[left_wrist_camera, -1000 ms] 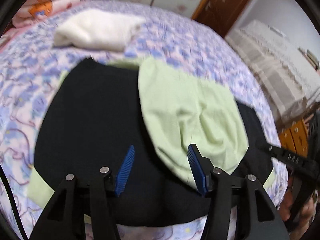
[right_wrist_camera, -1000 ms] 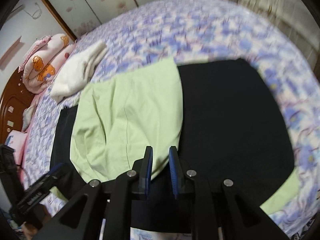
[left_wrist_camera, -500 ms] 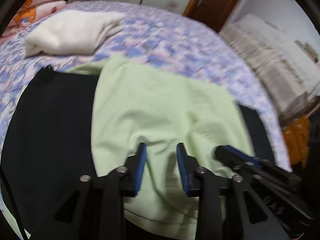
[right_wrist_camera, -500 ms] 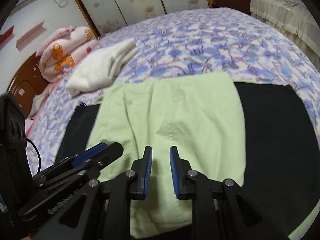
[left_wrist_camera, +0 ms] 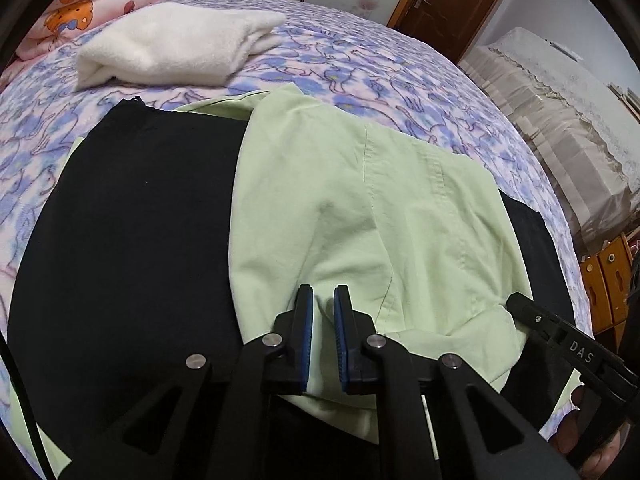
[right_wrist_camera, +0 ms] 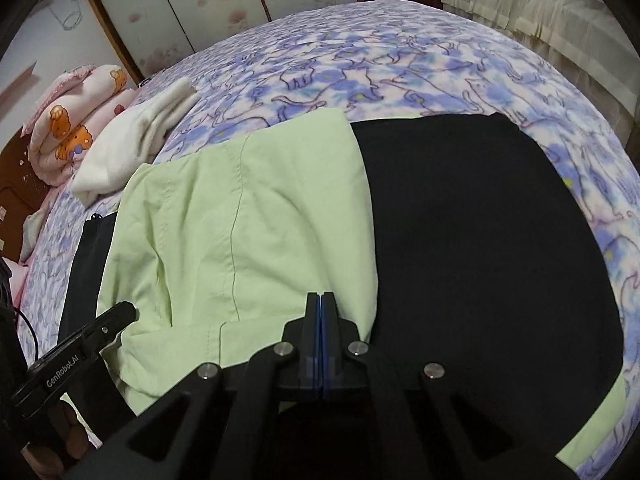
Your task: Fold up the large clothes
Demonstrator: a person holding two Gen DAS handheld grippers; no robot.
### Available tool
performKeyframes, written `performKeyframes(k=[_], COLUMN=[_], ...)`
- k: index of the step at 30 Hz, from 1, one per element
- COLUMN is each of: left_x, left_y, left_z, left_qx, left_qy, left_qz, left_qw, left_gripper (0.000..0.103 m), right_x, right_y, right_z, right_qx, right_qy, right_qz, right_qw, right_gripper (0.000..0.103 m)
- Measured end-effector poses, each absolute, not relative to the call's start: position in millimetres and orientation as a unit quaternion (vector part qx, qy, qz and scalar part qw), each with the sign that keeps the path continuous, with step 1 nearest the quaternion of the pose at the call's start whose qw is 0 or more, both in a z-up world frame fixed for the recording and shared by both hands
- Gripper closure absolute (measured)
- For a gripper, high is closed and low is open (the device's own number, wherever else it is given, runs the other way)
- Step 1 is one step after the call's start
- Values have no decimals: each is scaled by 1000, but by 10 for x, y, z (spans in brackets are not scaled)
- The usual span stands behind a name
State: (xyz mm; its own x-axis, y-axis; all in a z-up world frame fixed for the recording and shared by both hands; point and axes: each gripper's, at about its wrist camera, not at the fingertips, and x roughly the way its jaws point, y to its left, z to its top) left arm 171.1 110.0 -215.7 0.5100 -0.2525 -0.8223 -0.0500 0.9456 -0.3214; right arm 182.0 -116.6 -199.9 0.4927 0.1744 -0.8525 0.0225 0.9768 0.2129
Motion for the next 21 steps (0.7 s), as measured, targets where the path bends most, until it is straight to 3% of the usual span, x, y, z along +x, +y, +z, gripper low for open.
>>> performKeyframes(k=[3, 7, 11, 21], left_x=[1710, 1651, 1553, 1208], left_y=[1085, 1093, 1083, 1186], left_z=[-2111, -1989, -1824, -1483], left_qx=[-152, -161, -147, -141], left_qy=[496, 491, 478, 473], left_qz=[-60, -63, -53, -43], left_qw=[853, 854, 864, 869], left_gripper=[89, 60, 47, 45], right_x=[1814, 1788, 1737, 1440], right_y=[-1197, -1220, -1213, -1151], right_z=[-1933, -1825, -1729, -1376], right_qx=[115, 126, 131, 125], right_qy=[502, 496, 490, 468], right_qz=[48, 52, 55, 66], right_qw=[856, 858, 860, 872], right_gripper=[101, 101, 100, 100])
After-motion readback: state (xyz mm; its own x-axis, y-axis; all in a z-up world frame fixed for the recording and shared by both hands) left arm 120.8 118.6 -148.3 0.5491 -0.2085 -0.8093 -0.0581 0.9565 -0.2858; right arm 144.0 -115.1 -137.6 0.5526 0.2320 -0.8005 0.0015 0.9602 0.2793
